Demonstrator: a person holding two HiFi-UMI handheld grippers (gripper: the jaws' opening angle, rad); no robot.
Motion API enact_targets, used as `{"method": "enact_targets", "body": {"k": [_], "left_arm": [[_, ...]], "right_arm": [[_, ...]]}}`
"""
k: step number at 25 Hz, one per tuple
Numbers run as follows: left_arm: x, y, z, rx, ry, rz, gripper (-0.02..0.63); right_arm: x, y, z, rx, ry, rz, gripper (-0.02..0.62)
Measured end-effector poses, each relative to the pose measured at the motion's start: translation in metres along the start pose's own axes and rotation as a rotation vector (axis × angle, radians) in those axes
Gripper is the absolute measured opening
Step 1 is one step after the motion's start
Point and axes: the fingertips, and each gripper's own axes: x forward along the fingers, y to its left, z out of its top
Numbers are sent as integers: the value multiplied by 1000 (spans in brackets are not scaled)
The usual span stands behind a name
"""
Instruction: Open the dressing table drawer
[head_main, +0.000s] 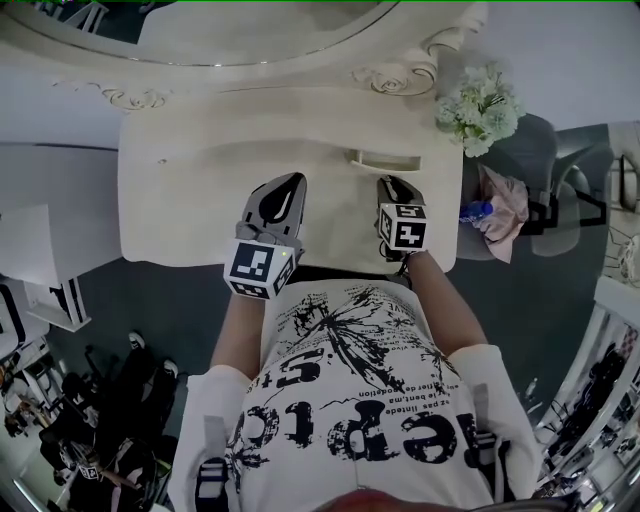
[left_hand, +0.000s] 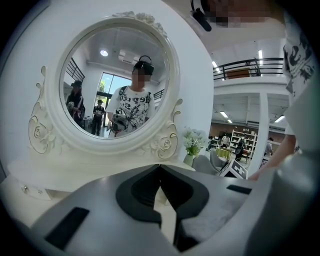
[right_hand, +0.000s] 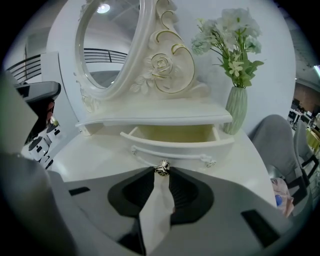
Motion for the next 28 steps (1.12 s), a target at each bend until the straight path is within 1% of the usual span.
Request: {"method": "enact_targets", "body": {"k": [12, 19, 22, 24, 26, 28], "left_arm": [[-7, -14, 10, 13, -23, 4, 18], [-9, -18, 15, 22, -28, 9, 18], [-10, -18, 18, 19, -32, 17, 18], [-9, -18, 22, 19, -37, 22, 18], [-7, -19, 28, 22, -43, 25, 18], [-5, -20, 34, 25, -50, 26, 18]], "right_arm": [[-16, 4, -20, 7, 19, 11, 104], [-25, 6, -16, 59, 8, 45, 109], [-43, 8, -8, 39, 5, 49, 109], [-56, 10, 5, 12, -24, 47, 109], [-70, 12, 24, -1, -86, 55, 107], [-85, 13, 46, -4, -156, 60, 80]]}}
